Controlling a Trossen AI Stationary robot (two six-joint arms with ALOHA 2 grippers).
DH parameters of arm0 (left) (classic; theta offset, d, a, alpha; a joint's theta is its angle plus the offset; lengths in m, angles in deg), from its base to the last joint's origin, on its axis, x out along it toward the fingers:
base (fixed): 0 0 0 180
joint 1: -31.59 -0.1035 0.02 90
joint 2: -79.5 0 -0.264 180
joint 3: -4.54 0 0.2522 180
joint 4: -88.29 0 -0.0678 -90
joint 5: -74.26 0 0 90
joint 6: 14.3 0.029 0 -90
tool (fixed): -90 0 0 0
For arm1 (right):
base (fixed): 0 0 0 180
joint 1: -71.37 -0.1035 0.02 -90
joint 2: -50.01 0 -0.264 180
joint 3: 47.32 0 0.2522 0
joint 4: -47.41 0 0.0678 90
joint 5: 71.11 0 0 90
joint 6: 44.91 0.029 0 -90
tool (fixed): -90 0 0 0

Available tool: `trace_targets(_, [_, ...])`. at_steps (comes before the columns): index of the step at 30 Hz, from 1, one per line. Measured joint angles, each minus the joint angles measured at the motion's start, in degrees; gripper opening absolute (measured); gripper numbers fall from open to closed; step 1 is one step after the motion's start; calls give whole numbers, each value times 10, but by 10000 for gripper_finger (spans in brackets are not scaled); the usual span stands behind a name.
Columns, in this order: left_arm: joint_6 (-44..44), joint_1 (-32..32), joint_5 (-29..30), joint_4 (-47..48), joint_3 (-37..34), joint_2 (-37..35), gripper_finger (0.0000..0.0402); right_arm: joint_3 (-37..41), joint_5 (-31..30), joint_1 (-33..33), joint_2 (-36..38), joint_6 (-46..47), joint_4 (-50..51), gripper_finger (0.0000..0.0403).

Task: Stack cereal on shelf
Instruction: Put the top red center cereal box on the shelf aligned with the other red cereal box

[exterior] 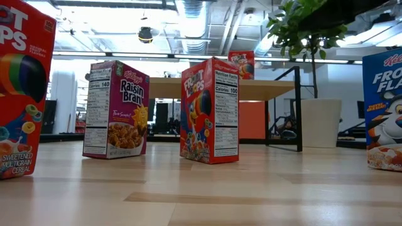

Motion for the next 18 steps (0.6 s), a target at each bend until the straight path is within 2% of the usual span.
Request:
trace_targets(5, [49, 21, 21, -49, 0, 42, 256, 0, 2, -7, -18, 12, 1, 260])
trace_targets(12, [118, -9, -45, -80, 0, 101, 257, 0, 3, -10, -38, 13, 3, 260])
trace_targets(18, [159, -10, -43, -101, 0, 139, 257, 0, 3, -10, -43, 13, 3, 260])
